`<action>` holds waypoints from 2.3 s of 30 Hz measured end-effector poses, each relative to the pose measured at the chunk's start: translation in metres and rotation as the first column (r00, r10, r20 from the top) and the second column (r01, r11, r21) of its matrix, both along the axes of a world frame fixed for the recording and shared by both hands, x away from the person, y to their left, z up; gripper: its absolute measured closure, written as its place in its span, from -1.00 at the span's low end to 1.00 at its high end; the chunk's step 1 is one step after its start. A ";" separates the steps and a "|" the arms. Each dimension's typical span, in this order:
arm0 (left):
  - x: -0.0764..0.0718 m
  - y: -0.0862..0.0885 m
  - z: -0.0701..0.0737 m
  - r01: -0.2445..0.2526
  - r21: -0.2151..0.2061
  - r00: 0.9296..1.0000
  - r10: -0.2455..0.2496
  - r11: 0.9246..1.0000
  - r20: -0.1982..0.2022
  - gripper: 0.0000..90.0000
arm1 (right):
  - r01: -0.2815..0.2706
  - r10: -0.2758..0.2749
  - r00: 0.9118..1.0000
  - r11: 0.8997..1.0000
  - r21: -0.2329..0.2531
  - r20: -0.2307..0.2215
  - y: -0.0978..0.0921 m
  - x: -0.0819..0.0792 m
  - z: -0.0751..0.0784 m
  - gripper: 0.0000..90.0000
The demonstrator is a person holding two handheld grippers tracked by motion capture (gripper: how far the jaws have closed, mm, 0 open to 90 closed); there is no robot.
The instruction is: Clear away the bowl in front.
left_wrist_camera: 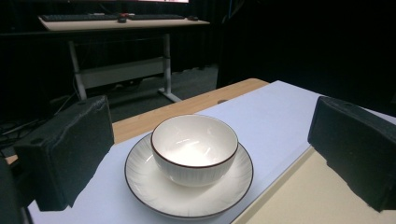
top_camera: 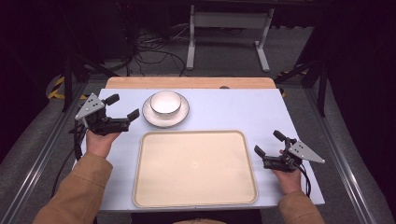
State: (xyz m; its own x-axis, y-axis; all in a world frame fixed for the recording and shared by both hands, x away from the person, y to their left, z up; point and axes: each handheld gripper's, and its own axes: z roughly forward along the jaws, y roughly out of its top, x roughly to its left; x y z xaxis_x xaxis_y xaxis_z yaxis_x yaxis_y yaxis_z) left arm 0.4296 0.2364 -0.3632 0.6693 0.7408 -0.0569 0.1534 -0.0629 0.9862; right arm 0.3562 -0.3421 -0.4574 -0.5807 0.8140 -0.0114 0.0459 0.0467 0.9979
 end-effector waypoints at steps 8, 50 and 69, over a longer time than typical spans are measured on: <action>0.019 -0.004 0.004 -0.004 0.000 1.000 0.004 1.000 -0.013 -0.98 | -0.002 0.002 1.000 1.000 -0.001 0.001 0.000 0.000 0.000 -1.00; 0.094 -0.036 0.011 -0.056 0.134 0.984 0.077 0.989 -0.158 -0.87 | -0.003 0.003 1.000 1.000 0.012 -0.016 -0.001 0.001 0.000 -1.00; 0.119 -0.043 -0.018 -0.099 0.170 0.896 0.162 0.980 -0.413 -0.69 | -0.014 0.015 0.999 0.999 0.033 -0.032 -0.002 0.001 0.000 -0.99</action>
